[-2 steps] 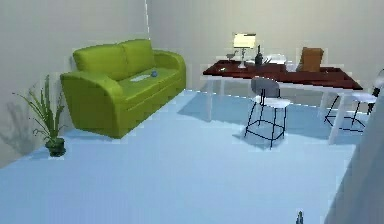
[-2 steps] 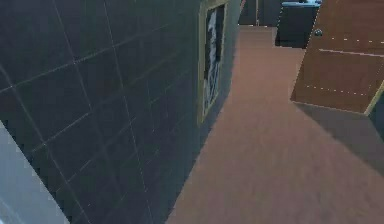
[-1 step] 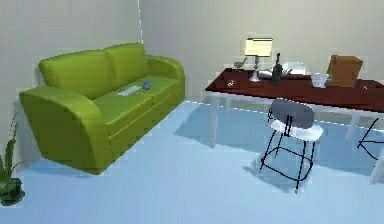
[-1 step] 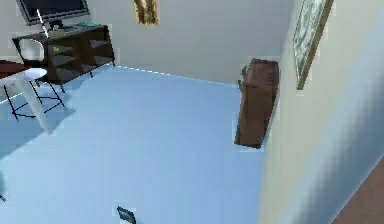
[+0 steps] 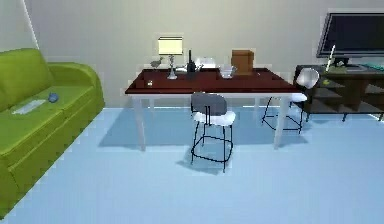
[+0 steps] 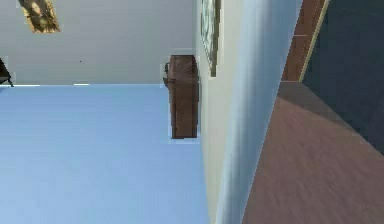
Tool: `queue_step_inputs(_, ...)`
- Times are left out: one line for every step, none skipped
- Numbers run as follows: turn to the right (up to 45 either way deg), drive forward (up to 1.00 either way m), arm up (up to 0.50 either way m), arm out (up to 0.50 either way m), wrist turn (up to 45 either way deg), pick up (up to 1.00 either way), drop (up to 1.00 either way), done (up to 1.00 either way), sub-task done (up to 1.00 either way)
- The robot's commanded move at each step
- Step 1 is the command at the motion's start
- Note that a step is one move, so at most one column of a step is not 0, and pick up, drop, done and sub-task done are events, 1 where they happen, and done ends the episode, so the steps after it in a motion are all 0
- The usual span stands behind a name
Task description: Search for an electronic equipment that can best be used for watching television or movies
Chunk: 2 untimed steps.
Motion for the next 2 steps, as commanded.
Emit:
queue_step_inputs(3.0, 0.00, 0.00, 0.00, 0.0, 0.00, 0.00, 0.00, 0.00)
queue_step_inputs(0.0, 0.80, 0.00, 0.00, 0.0, 0.00, 0.00, 0.00, 0.00)
